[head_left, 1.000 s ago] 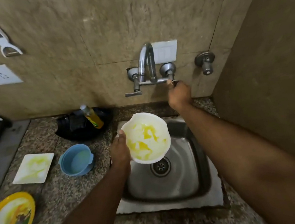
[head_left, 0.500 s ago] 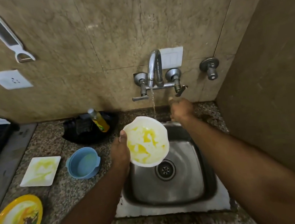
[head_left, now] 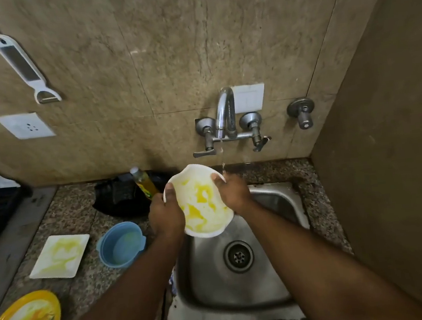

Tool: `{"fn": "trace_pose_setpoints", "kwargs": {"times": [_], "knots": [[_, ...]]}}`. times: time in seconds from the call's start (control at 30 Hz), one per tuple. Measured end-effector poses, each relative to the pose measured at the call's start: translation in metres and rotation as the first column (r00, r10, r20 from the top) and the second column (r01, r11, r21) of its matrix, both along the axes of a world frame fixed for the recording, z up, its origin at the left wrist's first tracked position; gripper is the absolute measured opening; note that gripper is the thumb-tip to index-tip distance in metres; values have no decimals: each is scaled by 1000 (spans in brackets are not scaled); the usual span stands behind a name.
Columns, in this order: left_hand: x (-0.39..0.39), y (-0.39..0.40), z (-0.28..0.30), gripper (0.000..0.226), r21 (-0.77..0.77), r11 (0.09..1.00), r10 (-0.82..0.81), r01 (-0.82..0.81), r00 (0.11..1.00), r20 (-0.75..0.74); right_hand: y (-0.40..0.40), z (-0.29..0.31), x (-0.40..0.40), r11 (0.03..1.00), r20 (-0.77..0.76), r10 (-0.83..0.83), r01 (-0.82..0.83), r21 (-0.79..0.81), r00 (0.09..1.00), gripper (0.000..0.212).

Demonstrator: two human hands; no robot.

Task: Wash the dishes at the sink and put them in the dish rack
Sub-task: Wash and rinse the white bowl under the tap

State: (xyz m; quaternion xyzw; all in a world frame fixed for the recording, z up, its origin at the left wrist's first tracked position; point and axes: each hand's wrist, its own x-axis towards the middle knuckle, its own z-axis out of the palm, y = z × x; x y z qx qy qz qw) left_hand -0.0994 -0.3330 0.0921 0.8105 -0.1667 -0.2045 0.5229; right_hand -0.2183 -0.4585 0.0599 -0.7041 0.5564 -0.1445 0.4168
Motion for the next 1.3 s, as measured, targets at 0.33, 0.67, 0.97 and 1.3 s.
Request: {"fn": "trace_pose_setpoints", "kwargs": {"times": [0.33, 0.67, 0.97, 1.3], "knots": [[-9, -14, 17, 47, 108, 994, -9, -7, 989, 147, -9, -7, 8, 988, 165, -145, 151, -23, 976, 52], [12, -22, 18, 32, 186, 961, -149, 205, 949, -278, -19, -12, -9, 993, 178, -108, 97, 72, 978, 31], [21, -47, 28, 16, 219, 950, -160, 221, 951, -264, -43, 4, -16, 999, 122, -32, 26, 46, 992, 47], [48, -74, 38, 52, 478, 702, -507, 527, 842, -183, -30, 5, -9, 974, 210, 132, -166, 156, 969, 43]]}}
